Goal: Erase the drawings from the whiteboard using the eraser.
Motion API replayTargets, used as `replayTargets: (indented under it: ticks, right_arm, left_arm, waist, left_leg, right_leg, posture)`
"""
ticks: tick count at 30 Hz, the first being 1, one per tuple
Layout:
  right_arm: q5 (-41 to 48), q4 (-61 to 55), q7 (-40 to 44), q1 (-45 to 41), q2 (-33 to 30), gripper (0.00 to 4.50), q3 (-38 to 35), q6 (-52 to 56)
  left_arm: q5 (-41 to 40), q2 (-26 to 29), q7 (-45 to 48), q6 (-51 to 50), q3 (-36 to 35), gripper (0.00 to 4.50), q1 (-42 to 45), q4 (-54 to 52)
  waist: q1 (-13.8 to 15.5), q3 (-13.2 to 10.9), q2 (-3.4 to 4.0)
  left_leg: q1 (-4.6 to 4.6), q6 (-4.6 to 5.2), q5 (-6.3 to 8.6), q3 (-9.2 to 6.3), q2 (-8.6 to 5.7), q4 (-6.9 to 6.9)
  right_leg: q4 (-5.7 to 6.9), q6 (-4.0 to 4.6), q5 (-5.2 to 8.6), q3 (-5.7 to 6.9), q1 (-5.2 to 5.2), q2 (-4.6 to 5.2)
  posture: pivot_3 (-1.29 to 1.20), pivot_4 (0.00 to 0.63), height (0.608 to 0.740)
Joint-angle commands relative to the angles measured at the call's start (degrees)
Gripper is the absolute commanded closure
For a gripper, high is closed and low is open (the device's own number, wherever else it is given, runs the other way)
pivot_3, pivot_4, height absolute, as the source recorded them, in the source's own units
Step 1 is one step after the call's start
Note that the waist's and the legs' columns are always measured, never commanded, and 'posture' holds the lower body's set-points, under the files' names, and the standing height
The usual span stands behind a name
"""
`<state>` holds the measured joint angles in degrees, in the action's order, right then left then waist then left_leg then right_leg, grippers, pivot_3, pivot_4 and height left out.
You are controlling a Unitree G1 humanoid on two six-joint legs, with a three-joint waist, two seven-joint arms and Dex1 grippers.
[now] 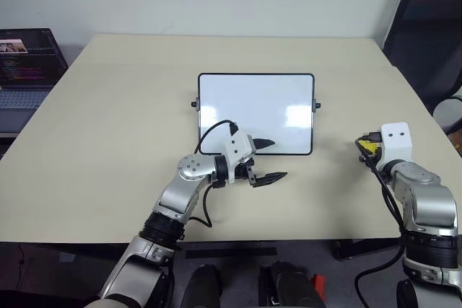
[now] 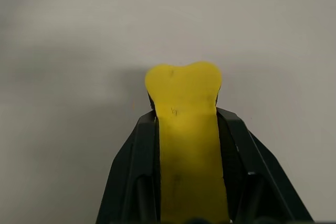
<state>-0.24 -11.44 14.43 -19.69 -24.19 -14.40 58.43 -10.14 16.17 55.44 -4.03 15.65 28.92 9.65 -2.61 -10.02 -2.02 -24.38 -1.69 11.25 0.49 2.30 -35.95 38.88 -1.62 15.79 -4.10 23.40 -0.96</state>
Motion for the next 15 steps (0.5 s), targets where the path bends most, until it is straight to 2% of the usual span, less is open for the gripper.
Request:
replayTargets:
  ticks: [1,15]
  right_arm:
    - [1.2,-1.0,0.0,-0.9,-0.9,3.42,-0.3,0.3]
    - [2.4,0.0,-1.4,-1.5,-0.9,3.42,-0.3,1.6]
  left_arm:
    - [-0.1,0.1,0.8,1.1,0.1,0.00,0.2,-1.4]
    - [-0.1,-0.1,2.0,1.1,0.3,0.00,0.1,-1.7]
  waist:
    - [0.0,0.0,0.00]
    - [0.0,0.0,0.00]
  left_leg:
    - [0.00,0.00,0.00,0.00,0.00,0.00]
    - [0.00,0.00,0.00,0.00,0.00,0.00]
  right_leg:
    - [0.00,0.00,0.00,0.00,0.00,0.00]
    - [0.00,0.00,0.00,0.00,0.00,0.00]
  posture:
    - [0.00,0.150,0.740]
    - [0.00,0.150,0.740]
